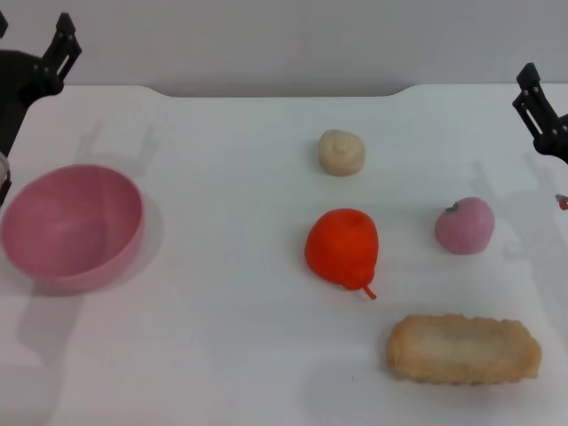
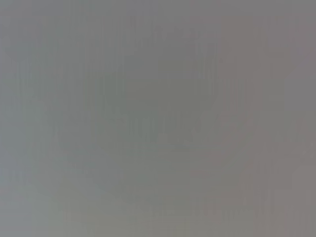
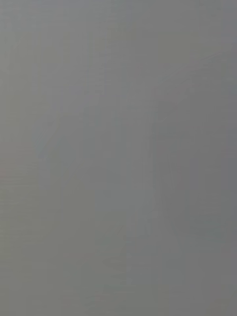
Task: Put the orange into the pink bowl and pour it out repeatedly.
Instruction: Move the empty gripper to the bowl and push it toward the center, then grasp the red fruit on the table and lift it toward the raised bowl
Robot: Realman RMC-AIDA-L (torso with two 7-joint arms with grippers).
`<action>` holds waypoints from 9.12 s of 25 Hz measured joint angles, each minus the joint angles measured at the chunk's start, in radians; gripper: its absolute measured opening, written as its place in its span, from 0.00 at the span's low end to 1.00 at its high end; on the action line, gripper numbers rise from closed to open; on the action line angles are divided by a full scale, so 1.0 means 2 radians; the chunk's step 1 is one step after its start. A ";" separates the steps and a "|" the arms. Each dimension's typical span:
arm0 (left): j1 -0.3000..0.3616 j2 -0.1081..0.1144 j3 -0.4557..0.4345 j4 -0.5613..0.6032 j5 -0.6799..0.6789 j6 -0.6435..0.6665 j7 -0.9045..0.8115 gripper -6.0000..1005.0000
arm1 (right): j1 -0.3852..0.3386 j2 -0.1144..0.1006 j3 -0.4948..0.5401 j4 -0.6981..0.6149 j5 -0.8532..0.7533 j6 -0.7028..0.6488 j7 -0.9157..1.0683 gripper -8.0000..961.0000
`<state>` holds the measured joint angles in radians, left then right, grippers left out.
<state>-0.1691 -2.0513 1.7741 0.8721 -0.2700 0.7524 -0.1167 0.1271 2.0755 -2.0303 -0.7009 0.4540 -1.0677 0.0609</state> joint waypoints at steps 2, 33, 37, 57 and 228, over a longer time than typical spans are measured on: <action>0.002 0.001 0.000 0.015 0.000 -0.011 0.001 0.81 | 0.000 0.000 0.000 0.000 0.000 0.000 0.000 0.85; -0.017 -0.002 -0.151 0.448 0.045 -0.897 0.084 0.78 | 0.002 0.000 -0.004 0.000 0.000 0.006 0.001 0.83; -0.019 -0.002 -0.148 0.451 0.041 -0.926 0.097 0.77 | 0.002 0.000 -0.004 -0.002 0.000 0.006 0.001 0.83; -0.021 -0.003 -0.138 0.366 0.039 -0.926 0.095 0.75 | 0.009 -0.001 -0.004 -0.004 -0.001 0.021 0.001 0.82; -0.107 -0.002 -0.141 0.379 0.059 -0.917 0.101 0.05 | 0.029 -0.001 0.060 -0.509 -0.005 0.967 0.038 0.71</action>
<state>-0.3828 -2.0544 1.4915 1.6309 -0.1523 -1.0808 0.0853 0.1850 2.0733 -1.9108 -1.7189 0.4441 0.8662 0.1366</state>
